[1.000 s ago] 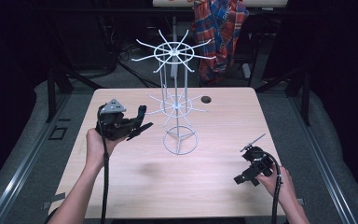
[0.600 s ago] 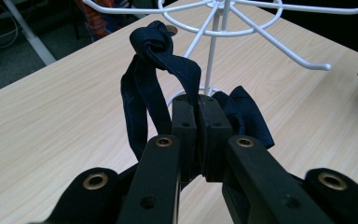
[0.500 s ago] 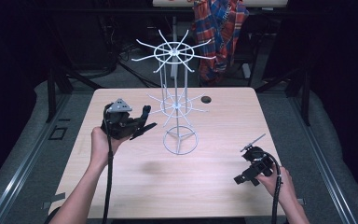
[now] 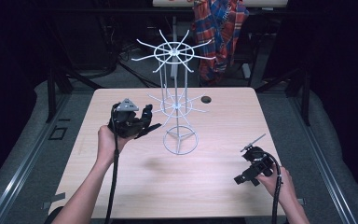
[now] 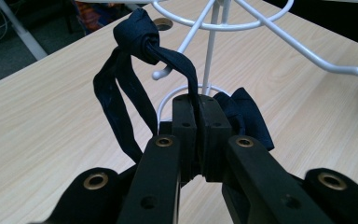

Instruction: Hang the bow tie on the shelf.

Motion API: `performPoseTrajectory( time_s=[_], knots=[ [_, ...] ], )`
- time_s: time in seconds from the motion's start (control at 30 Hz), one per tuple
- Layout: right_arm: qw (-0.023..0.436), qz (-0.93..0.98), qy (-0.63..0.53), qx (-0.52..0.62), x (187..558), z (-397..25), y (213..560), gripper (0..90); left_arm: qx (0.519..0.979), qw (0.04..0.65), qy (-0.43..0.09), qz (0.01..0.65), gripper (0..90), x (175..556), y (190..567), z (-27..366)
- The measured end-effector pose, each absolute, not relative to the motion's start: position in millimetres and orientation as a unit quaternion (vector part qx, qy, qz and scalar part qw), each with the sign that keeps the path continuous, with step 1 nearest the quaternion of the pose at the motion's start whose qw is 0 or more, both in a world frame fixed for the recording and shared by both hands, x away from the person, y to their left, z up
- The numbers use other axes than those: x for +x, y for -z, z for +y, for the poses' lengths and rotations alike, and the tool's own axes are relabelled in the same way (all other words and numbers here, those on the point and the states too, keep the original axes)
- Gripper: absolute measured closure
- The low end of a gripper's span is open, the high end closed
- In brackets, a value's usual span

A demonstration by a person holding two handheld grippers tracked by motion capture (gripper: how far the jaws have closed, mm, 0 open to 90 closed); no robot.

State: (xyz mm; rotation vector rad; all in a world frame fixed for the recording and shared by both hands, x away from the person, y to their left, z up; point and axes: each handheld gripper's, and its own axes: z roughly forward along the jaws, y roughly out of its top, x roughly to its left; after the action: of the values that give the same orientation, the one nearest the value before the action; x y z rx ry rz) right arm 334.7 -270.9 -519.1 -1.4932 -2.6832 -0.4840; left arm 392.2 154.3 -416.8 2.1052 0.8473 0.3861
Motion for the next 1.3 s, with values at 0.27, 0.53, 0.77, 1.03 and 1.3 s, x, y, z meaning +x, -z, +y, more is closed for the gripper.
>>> performPoseTrajectory(
  time_s=[0.27, 0.53, 0.77, 1.03, 1.3],
  knots=[
    [0.022, -0.869, 0.144, -0.473, 336, -272, 517, 8.9, 0.838, 0.411, -0.148, 0.327, 86.7, 396, 418, 146],
    [0.022, -0.869, 0.143, -0.473, 336, -272, 517, 8.9, 0.841, 0.41, -0.146, 0.321, 86.7, 398, 420, 139],
    [0.022, -0.871, 0.142, -0.471, 336, -273, 517, 8.9, 0.842, 0.41, -0.148, 0.317, 86.7, 400, 420, 136],
    [0.023, -0.87, 0.143, -0.471, 336, -273, 518, 8.9, 0.844, 0.411, -0.149, 0.313, 86.7, 402, 421, 131],
    [0.025, -0.87, 0.143, -0.472, 335, -273, 518, 8.9, 0.845, 0.41, -0.15, 0.309, 86.7, 404, 422, 127]
  ],
)
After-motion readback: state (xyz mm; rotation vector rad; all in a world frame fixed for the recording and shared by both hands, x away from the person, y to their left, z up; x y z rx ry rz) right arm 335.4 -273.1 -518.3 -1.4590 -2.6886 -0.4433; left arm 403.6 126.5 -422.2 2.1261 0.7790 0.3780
